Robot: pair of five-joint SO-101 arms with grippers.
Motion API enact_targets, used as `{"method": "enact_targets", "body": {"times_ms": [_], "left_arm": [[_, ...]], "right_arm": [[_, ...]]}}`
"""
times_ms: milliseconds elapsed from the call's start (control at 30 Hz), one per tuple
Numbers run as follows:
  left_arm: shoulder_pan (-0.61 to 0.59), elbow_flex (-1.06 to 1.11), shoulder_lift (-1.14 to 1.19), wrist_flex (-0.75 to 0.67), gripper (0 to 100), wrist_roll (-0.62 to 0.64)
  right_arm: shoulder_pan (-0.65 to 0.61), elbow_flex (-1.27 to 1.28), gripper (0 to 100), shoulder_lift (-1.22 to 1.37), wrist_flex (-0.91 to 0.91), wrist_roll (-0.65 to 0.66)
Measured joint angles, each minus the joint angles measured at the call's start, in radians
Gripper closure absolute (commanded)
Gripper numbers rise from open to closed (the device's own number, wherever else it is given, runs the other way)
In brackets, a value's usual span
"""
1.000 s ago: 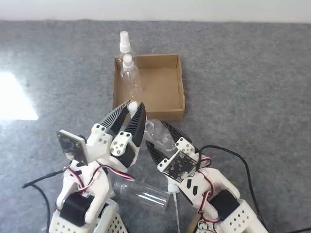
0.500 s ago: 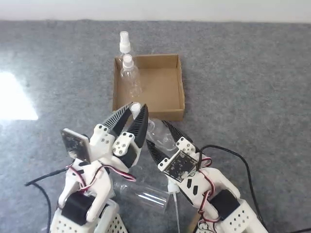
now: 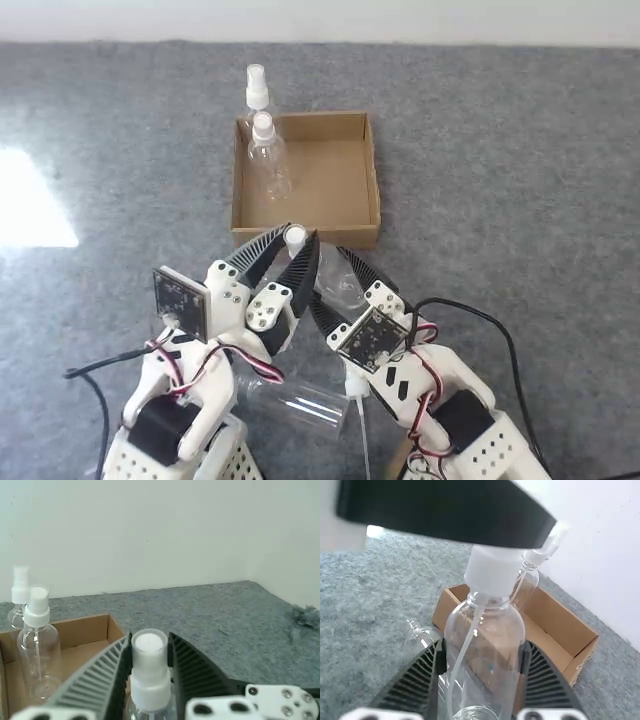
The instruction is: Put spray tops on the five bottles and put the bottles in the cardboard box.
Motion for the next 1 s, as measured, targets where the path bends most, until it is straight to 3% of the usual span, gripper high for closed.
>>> {"method": "enact_targets", "body": {"times_ms": [600,833,1000], "left_arm": [[-0.005,-0.100,0.000,0.170,83,0.000],[-0.152,-0.169,0.000,0.170,83,0.000],[-0.181,-0.178,0.000,0.170,83,0.000]], "right_arm": [[0.032,0.000,91.9,0.000,0.000,-0.002],[0.032,0.000,91.9,0.000,0.000,-0.002],[0.032,0.000,91.9,0.000,0.000,-0.002]]}}
